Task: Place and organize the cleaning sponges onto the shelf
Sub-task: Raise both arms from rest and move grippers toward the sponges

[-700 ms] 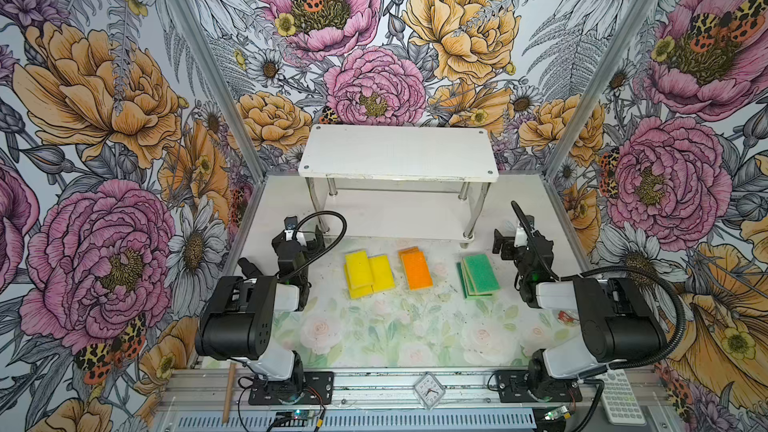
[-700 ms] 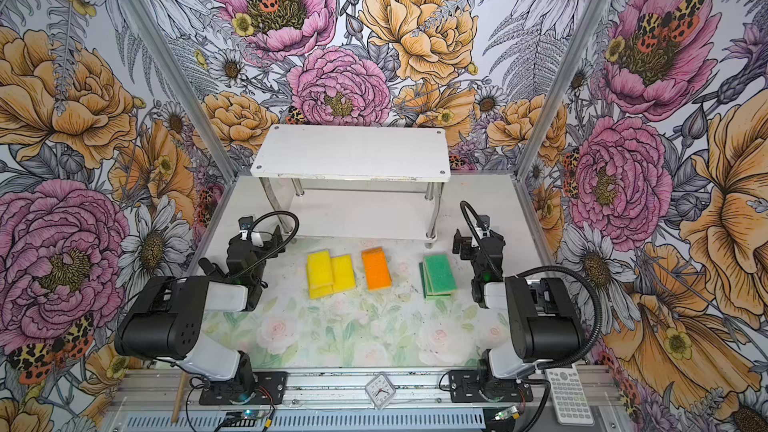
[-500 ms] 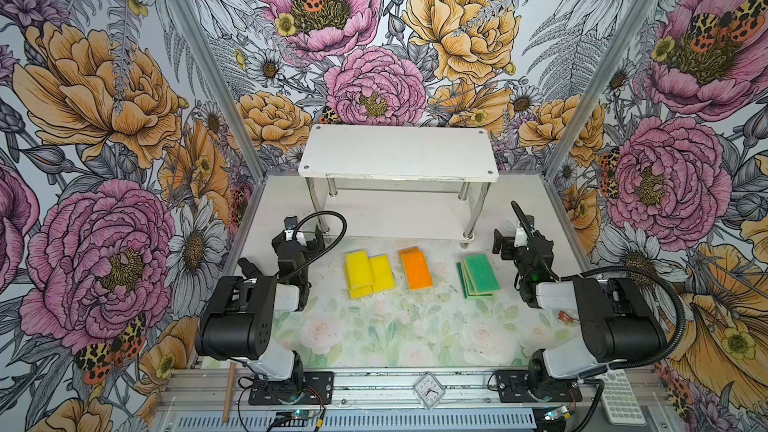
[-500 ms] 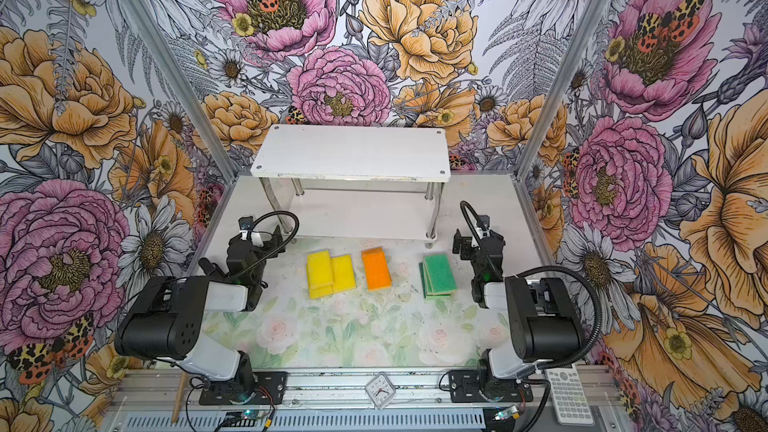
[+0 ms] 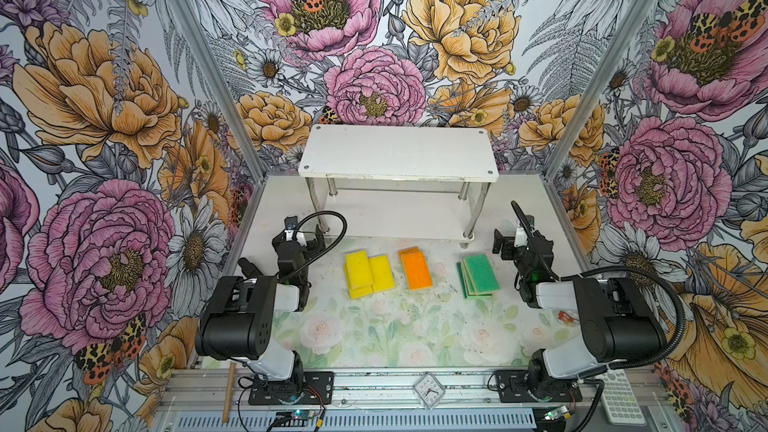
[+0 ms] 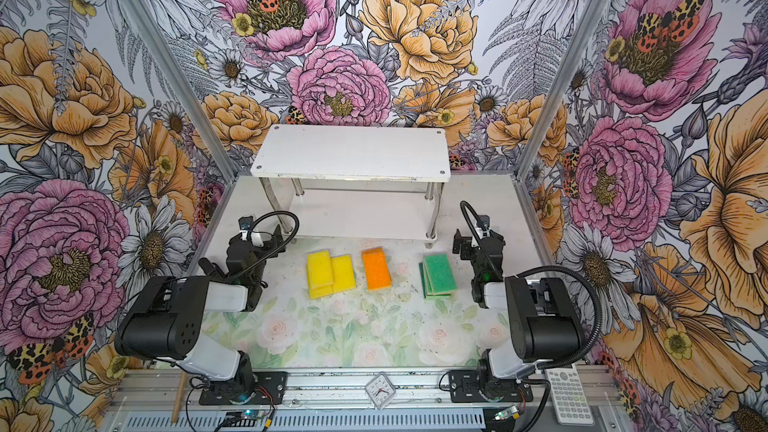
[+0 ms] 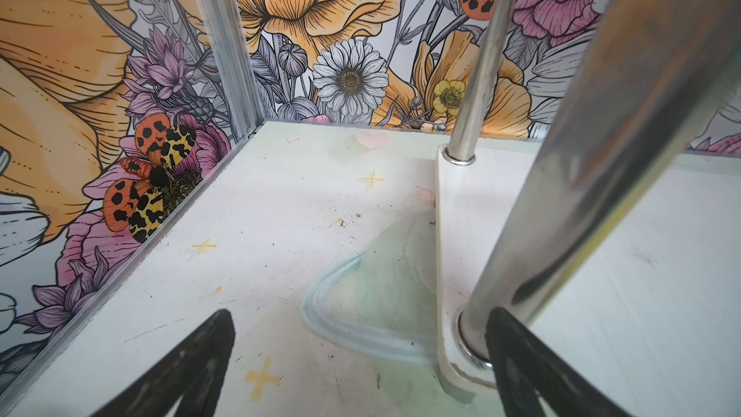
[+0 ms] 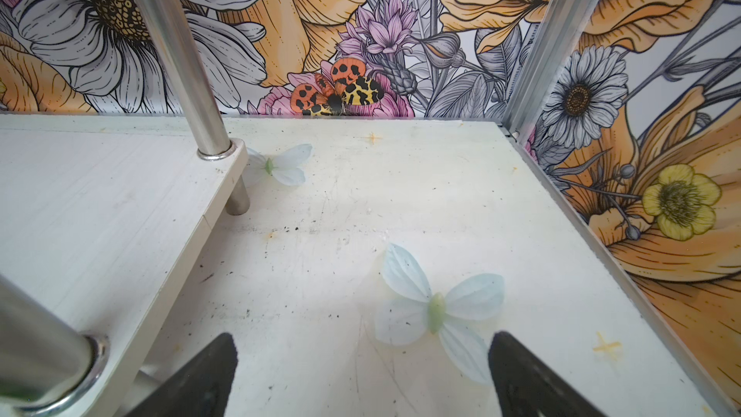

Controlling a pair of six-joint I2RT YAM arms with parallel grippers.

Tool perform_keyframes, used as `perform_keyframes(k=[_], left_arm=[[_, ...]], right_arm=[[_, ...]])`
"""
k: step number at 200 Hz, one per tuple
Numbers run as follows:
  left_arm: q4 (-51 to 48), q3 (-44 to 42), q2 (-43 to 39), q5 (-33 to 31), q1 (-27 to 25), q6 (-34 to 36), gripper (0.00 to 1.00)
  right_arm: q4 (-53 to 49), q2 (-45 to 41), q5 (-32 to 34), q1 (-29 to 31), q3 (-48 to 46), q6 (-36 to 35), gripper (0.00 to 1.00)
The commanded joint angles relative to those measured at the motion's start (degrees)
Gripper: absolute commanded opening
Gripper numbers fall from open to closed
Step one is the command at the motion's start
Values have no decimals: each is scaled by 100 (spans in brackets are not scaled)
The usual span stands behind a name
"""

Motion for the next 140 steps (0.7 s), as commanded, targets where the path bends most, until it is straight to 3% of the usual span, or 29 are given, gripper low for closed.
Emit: perform_keyframes(k=[1, 25, 62, 80, 105, 140], left_arm=[[816, -515, -388, -101, -223, 189, 99], [497, -823, -1470, -158, -524, 525, 99], [-2376, -393, -3775, -106, -879, 517, 99], [-3128, -395, -4769, -390, -1136, 476, 99], [-3865, -451, -5785, -617, -1573, 48, 99], [-4769, -424, -6301, -821, -2092, -545, 99]], right_arm=[[52, -136, 185, -41, 47, 146, 99], [-589, -677, 196, -46, 139, 122, 100], [-2628, -1873, 366, -46, 589, 132, 99], [-3690, -2456, 303, -45, 869, 413, 99], [-5388, -2951, -344, -28, 1491, 733, 99], [-6278, -3521, -1307, -11, 1598, 1822, 99]])
